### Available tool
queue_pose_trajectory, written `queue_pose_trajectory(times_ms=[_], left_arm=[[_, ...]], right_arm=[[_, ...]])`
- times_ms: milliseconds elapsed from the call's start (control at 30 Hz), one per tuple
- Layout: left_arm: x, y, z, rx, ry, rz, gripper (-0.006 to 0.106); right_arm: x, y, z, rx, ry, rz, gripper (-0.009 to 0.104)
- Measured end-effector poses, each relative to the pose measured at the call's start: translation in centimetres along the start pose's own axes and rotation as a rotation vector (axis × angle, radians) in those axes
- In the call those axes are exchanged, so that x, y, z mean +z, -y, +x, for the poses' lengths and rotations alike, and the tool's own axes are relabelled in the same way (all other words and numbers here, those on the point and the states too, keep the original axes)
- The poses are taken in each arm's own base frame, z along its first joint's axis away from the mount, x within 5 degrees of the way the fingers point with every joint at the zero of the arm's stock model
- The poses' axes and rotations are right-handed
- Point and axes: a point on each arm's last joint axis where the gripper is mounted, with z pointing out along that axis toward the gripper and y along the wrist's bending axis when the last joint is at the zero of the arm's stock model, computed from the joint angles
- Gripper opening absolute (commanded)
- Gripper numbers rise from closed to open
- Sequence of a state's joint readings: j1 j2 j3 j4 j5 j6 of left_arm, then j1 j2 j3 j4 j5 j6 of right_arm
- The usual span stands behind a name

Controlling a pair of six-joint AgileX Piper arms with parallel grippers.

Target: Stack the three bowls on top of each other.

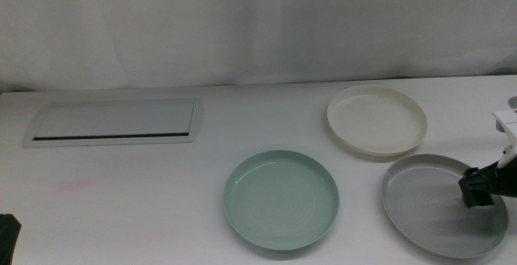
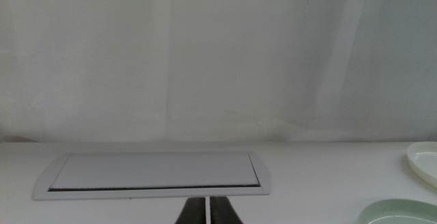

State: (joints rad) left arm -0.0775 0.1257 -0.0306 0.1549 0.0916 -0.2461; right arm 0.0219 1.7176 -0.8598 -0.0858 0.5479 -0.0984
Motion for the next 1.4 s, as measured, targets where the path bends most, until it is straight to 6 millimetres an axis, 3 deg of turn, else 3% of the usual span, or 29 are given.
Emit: queue_pose_trajectory(times_ms=[33,100,133,767,1100,1267,1400], left_arm=[[0.0,0.0,0.0,0.0,0.0,0.0,-0.003],[0.0,0.0,0.0,0.0,0.0,0.0,-0.003],[0.0,0.0,0.0,0.0,0.0,0.0,-0.003],[0.0,0.0,0.0,0.0,0.0,0.0,-0.003],[0.0,0.0,0.0,0.0,0.0,0.0,-0.003],[0.0,0.0,0.0,0.0,0.0,0.0,-0.003],[0.0,0.0,0.0,0.0,0.0,0.0,-0.003]], right_arm=[[0.1,0.0,0.0,0.0,-0.002,0.0,0.047],[0.1,0.0,0.0,0.0,-0.002,-0.001,0.0],[0.1,0.0,0.0,0.0,0.0,0.0,-0.003],[-0.3,-0.3,-0.5,0.075,0.031,-0.041,-0.003],[-5.3,0.0,-0.8,0.078,0.168,-0.022,-0.003],[-10.3,-0.1,-1.3,0.131,0.281,-0.059,-0.003],[-12.8,-0.4,-2.6,0.166,0.351,-0.116,-0.003]])
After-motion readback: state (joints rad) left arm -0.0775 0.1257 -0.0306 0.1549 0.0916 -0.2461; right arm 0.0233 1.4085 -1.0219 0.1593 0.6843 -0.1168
